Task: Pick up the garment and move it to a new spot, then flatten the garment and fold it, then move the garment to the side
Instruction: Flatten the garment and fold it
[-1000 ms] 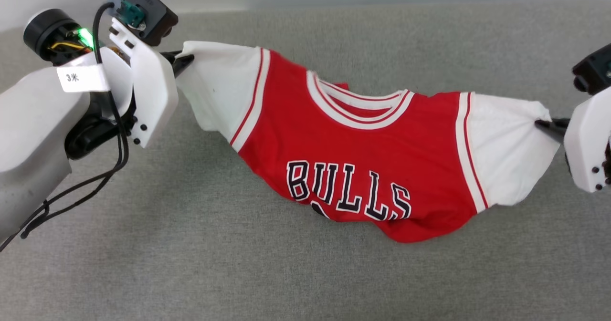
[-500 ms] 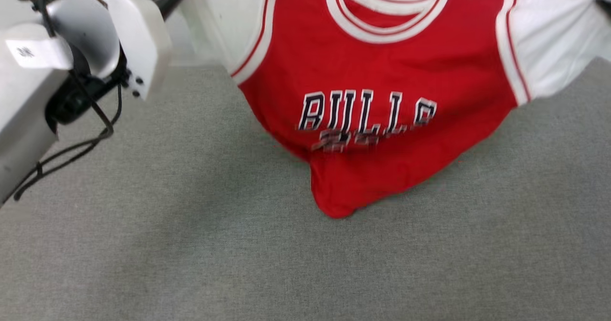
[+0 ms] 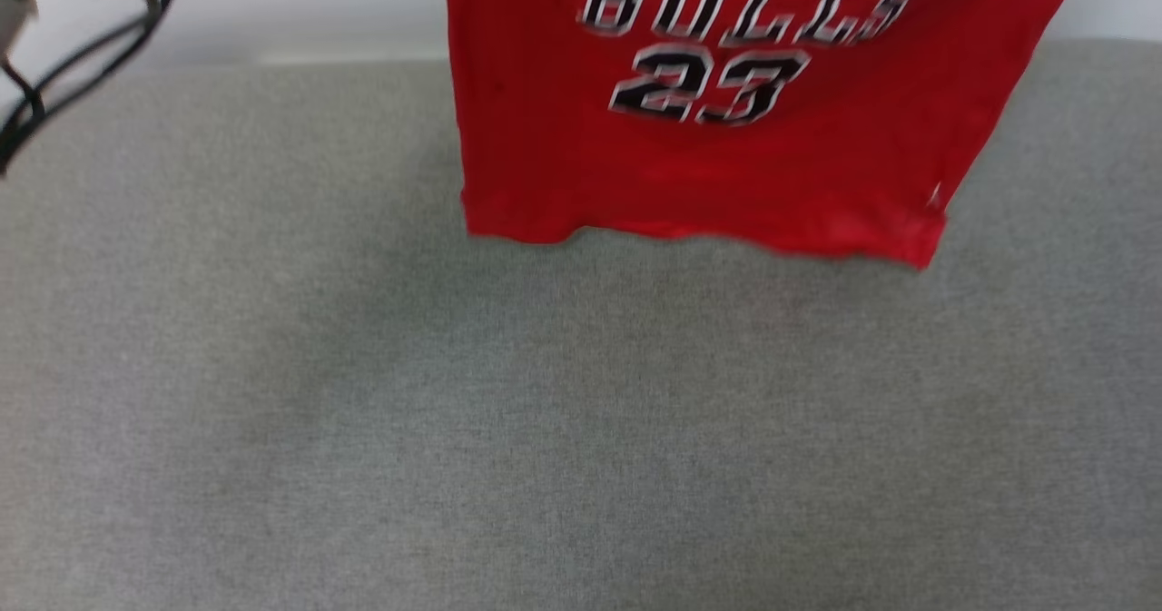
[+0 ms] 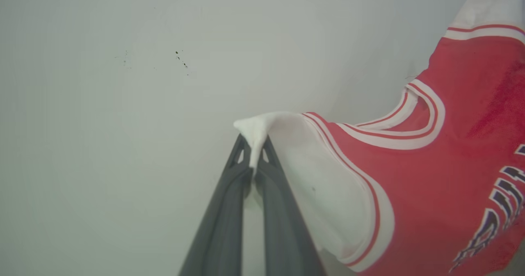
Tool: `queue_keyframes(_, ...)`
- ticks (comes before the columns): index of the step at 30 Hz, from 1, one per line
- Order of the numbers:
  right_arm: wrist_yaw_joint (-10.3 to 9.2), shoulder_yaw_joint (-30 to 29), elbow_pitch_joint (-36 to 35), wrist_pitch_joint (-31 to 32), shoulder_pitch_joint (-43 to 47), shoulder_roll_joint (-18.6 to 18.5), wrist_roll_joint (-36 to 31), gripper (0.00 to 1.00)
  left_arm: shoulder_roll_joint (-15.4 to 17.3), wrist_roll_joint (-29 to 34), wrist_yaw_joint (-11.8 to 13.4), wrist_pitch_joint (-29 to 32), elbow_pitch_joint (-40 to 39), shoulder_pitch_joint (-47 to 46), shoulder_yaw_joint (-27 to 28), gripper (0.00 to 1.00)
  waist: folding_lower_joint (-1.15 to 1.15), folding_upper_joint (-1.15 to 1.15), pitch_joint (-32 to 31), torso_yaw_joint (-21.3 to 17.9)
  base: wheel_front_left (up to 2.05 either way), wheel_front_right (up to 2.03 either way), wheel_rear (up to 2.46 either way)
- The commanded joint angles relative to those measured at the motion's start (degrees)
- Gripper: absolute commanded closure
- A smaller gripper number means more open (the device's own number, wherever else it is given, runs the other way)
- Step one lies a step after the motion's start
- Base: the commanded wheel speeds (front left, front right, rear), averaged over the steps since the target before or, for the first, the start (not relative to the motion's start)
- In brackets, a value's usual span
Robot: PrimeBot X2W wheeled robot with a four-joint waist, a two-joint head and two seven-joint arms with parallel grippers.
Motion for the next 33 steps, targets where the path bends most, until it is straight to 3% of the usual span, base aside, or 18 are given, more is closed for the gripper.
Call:
queue_keyframes(1, -0.04, 0.2, 0.5, 0.0, -1.2, 0.5, -0.3, 1.00, -0.3, 0.3, 0.0, 0.0, 0.5, -1.0, 0.3, 1.00, 0.00, 0.00, 2.7, 0.3, 0.00, 0.00, 0.00)
queue_keyframes(9, -0.04, 2.3, 10.0, -3.4, -16.8, 4.8, -7.4, 1.00, -4.8, 1.4, -1.5, -3.4, 10.6, -12.2, 3.3, 1.00, 0.00, 0.00, 11.3, 0.4, 0.00, 0.00, 0.00)
queue_keyframes(17, -0.04, 2.6, 18.2, -9.6, -27.3, 9.4, -11.7, 1.00, -7.4, 1.4, -2.8, -7.1, 18.1, -19.8, 5.2, 1.00, 0.00, 0.00, 16.0, 0.3, 0.00, 0.00, 0.00)
queue_keyframes(29, -0.04, 7.3, 26.2, -16.2, -26.2, 13.8, -9.4, 1.00, -8.4, -2.2, -3.8, -11.7, 23.1, -15.3, 3.6, 1.00, 0.00, 0.00, 18.4, 0.2, 0.00, 0.00, 0.00)
queue_keyframes(33, -0.04, 9.7, 27.5, -18.8, -22.6, 15.0, -6.9, 1.00, -6.9, -4.0, -3.9, -13.8, 21.5, -10.1, 1.8, 1.00, 0.00, 0.00, 17.4, -0.1, 0.00, 0.00, 0.00)
